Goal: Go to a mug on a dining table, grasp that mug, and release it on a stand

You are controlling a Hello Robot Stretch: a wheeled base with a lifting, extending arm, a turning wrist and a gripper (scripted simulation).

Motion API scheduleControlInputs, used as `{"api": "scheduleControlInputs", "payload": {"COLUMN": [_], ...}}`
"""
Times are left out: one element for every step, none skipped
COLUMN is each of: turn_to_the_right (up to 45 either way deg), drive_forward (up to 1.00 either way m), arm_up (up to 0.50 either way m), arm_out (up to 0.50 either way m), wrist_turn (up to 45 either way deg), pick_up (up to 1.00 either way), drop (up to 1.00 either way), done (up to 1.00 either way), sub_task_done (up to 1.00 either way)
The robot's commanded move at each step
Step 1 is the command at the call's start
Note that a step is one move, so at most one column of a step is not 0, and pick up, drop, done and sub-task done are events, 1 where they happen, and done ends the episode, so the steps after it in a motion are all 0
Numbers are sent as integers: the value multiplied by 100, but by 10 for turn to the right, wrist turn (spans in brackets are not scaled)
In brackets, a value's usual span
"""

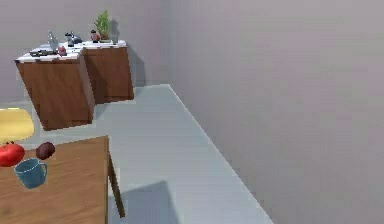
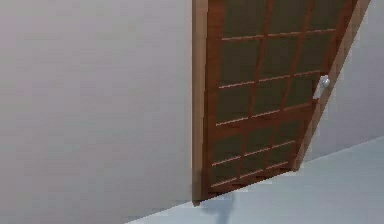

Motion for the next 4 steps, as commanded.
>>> {"api": "scheduleControlInputs", "payload": {"turn_to_the_right": [0,-180,0,-450], "drive_forward": [30,0,35,0], "arm_up": [0,0,0,0], "arm_out": [0,0,0,0], "wrist_turn": [0,0,0,0], "pick_up": [0,0,0,0], "drop": [0,0,0,0], "done": [0,0,0,0], "sub_task_done": [0,0,0,0]}}
